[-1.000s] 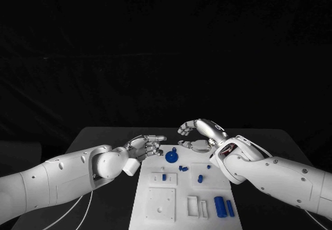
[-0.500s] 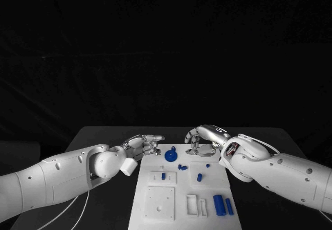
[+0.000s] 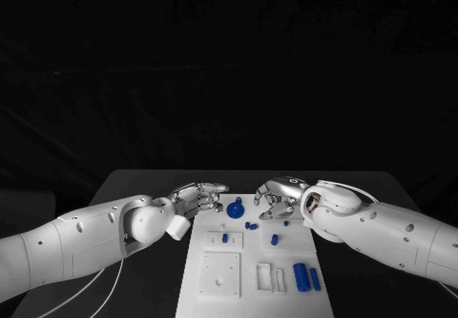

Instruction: Assemble the parts on the task board

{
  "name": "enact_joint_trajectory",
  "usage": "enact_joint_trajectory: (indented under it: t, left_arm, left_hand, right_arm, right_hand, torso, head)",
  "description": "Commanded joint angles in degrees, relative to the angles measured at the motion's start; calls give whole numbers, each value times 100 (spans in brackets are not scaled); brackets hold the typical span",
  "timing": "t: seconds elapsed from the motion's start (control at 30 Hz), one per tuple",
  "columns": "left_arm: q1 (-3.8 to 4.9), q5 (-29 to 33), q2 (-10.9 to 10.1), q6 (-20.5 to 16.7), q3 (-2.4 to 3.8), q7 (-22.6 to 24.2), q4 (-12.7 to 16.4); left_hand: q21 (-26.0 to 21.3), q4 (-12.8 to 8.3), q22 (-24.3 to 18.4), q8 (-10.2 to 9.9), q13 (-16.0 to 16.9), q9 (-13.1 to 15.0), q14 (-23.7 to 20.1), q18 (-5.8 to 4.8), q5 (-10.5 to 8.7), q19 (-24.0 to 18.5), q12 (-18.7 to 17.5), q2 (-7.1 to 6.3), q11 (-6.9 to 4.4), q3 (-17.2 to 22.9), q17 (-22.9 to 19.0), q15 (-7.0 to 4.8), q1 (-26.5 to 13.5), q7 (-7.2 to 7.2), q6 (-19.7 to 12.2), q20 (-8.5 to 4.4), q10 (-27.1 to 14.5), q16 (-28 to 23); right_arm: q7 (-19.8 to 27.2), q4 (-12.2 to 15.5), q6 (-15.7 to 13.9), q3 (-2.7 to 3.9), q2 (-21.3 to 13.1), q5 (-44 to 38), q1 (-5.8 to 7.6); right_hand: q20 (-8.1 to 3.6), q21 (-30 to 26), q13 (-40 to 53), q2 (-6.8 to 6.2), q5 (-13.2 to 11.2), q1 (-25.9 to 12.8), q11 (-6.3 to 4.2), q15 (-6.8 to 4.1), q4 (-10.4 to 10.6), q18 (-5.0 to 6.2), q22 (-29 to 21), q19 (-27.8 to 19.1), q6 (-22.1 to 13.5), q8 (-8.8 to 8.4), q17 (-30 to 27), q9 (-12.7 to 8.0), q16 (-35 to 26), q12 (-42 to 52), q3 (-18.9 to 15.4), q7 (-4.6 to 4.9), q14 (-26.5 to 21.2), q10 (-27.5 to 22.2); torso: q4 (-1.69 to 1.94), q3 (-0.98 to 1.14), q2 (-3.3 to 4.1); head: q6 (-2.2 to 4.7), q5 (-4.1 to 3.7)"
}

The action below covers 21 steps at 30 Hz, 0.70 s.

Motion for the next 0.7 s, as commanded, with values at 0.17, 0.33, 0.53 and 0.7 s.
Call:
enact_joint_trajectory:
  t: [0.17,0.33,0.53,0.7]
  left_arm:
    - [6,-172,-12,-59,5,96,86]
    - [7,-222,-34,-72,5,95,124]
    - [9,-283,-56,-96,5,92,156]
    - [11,-288,-74,-109,5,87,182]
  left_hand:
    - [-6,-46,106,-35,8,-6,-23,-44,9,21,32,-12,8,2,7,-27,-52,25,-21,-449,-29,36]
    - [-4,-49,107,-38,8,-6,-22,-44,7,24,34,-21,9,3,7,-28,-57,26,-25,-451,-29,38]
    - [-3,-53,108,-40,8,-6,-20,-44,6,27,36,-29,9,6,7,-29,-58,26,-27,-452,-28,39]
    - [-1,-57,108,-42,8,-6,-19,-43,5,29,37,-37,9,8,7,-30,-57,27,-30,-454,-28,40]
  right_arm:
    - [-131,-282,482,-131,196,-235,-5]
    - [-170,-373,501,-169,254,-263,-37]
    - [-250,-449,532,-204,335,-344,-80]
    - [-330,-503,467,-222,406,-404,-136]
  right_hand:
    - [-164,223,157,33,-49,-73,-12,-18,4,186,145,64,112,-31,26,14,103,65,100,78,24,-228]
    - [-171,275,234,45,-55,-92,-13,-19,5,186,142,48,119,-31,30,18,129,91,127,77,21,-191]
    - [-179,324,308,51,-64,-110,-13,-20,6,186,139,38,121,-35,34,20,156,115,155,77,21,-153]
    - [-184,355,365,66,-134,-118,-20,-21,19,186,134,36,131,-33,34,23,176,136,216,77,27,-116]
  torso:
    - [26,-8,12]
    - [21,-7,17]
    - [29,-13,34]
    - [29,-4,40]
  head:
    - [-85,-29]
    - [-132,-12]
    - [-166,-8]
    - [-212,-14]
